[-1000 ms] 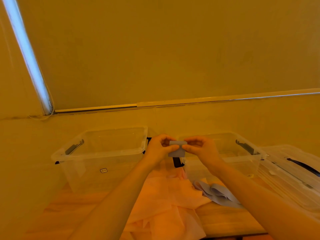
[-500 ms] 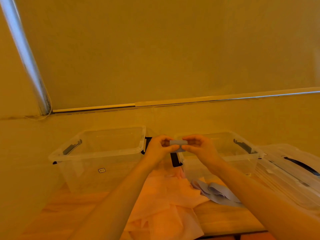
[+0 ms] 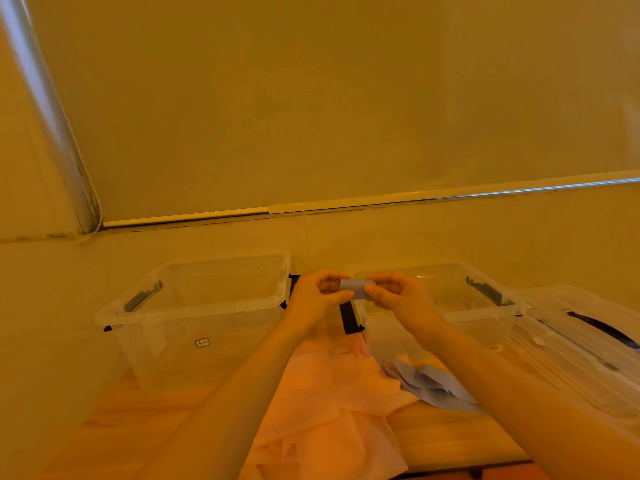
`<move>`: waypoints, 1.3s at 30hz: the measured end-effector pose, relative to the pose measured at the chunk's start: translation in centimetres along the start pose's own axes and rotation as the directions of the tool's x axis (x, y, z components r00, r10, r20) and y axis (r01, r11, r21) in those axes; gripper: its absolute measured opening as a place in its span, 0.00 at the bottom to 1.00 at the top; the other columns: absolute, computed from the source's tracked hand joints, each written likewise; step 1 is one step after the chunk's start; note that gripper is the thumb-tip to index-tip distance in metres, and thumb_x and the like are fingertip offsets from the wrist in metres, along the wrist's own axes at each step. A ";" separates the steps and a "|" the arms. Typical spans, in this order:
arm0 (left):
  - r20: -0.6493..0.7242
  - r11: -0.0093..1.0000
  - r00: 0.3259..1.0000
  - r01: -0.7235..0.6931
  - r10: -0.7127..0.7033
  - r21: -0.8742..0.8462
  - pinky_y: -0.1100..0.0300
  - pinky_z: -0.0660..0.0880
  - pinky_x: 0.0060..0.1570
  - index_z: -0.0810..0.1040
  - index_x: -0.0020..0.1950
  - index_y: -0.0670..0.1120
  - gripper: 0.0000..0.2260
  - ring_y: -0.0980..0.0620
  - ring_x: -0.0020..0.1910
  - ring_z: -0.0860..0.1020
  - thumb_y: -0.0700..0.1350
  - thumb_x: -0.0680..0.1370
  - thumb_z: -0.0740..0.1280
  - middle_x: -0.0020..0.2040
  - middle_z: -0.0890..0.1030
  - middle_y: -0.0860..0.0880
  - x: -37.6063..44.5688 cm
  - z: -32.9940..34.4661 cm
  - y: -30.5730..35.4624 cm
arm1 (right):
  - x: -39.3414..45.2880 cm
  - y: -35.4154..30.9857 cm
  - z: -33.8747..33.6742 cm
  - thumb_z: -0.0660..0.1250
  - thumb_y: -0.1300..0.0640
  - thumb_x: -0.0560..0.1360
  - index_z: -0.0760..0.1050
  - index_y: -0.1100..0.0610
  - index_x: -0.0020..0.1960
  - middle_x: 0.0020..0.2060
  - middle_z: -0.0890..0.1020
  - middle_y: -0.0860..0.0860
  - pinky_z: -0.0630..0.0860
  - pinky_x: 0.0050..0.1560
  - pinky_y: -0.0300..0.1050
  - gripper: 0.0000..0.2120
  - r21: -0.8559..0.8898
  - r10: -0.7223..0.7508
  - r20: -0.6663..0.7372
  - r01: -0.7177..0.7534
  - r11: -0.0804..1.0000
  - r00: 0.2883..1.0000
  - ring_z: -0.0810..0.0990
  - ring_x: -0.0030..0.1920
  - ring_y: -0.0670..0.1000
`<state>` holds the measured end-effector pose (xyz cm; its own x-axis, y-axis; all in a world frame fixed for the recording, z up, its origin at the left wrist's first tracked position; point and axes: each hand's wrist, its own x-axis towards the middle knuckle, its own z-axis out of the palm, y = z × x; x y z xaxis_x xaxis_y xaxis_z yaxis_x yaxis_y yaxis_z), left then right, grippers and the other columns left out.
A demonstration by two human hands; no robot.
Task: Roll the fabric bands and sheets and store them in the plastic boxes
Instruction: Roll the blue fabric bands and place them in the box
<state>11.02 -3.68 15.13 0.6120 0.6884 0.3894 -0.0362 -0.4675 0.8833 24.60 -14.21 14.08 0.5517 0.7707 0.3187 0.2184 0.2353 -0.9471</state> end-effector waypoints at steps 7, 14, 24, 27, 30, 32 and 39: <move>-0.045 0.999 0.999 0.009 -0.008 0.037 0.63 0.76 0.46 0.78 0.46 0.51 0.11 0.50 0.48 0.80 0.36 0.71 0.73 0.46 0.81 0.48 -0.2 0.1 -0.2 | 0.2 0.4 0.0 0.74 0.61 0.71 0.78 0.55 0.52 0.47 0.81 0.50 0.79 0.39 0.37 0.11 -0.079 -0.046 -0.059 0.042 0.996 0.997 0.81 0.45 0.48; -0.053 1.000 0.999 0.004 -0.003 0.015 0.63 0.77 0.45 0.78 0.45 0.52 0.12 0.49 0.48 0.80 0.36 0.70 0.74 0.46 0.81 0.49 0.0 0.1 -0.2 | 0.5 0.9 0.5 0.75 0.60 0.70 0.74 0.54 0.40 0.35 0.78 0.52 0.75 0.31 0.41 0.10 -0.226 -0.150 -0.160 0.112 0.968 0.976 0.77 0.32 0.50; -0.034 1.000 0.999 0.011 -0.010 0.017 0.70 0.76 0.40 0.79 0.49 0.47 0.12 0.59 0.43 0.79 0.33 0.71 0.73 0.44 0.80 0.53 -0.3 0.1 -0.1 | 0.6 1.4 1.3 0.73 0.63 0.71 0.79 0.55 0.43 0.41 0.83 0.55 0.81 0.45 0.55 0.05 -0.183 -0.148 -0.178 0.115 0.976 0.973 0.83 0.42 0.56; -0.021 1.000 1.000 0.014 -0.014 0.022 0.71 0.76 0.39 0.78 0.50 0.46 0.13 0.60 0.43 0.79 0.31 0.71 0.71 0.44 0.80 0.53 -0.3 0.0 0.0 | 0.7 1.4 1.5 0.73 0.63 0.71 0.80 0.55 0.44 0.42 0.83 0.55 0.81 0.47 0.56 0.05 -0.190 -0.141 -0.194 0.104 0.976 0.971 0.83 0.43 0.56; -0.023 1.000 1.000 0.009 -0.009 0.017 0.71 0.76 0.39 0.79 0.50 0.46 0.13 0.60 0.43 0.79 0.31 0.72 0.71 0.45 0.80 0.52 -0.3 0.0 0.1 | 0.7 1.3 1.6 0.73 0.63 0.71 0.79 0.56 0.45 0.42 0.83 0.55 0.81 0.45 0.55 0.05 -0.211 -0.148 -0.213 0.102 0.972 0.966 0.82 0.42 0.55; -0.031 1.000 0.999 0.007 -0.007 0.006 0.71 0.76 0.40 0.79 0.50 0.47 0.12 0.59 0.44 0.79 0.32 0.72 0.71 0.45 0.80 0.52 -0.3 0.1 0.2 | 0.7 1.3 1.7 0.72 0.64 0.72 0.79 0.56 0.45 0.43 0.82 0.55 0.81 0.46 0.55 0.05 -0.212 -0.147 -0.214 0.101 0.972 0.966 0.82 0.44 0.56; -0.031 0.999 0.999 0.023 -0.025 -0.043 0.70 0.76 0.39 0.79 0.50 0.48 0.12 0.62 0.42 0.81 0.34 0.71 0.73 0.45 0.81 0.55 -0.5 0.2 0.4 | 0.2 0.6 2.2 0.72 0.59 0.73 0.82 0.57 0.53 0.48 0.84 0.52 0.80 0.49 0.43 0.10 -0.164 -0.128 -0.159 0.101 0.981 0.979 0.82 0.48 0.47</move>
<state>10.82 -4.36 15.25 0.5878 0.7166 0.3754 -0.0561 -0.4268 0.9026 23.07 -12.58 13.46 0.6404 0.6301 0.4390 0.4024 0.2116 -0.8907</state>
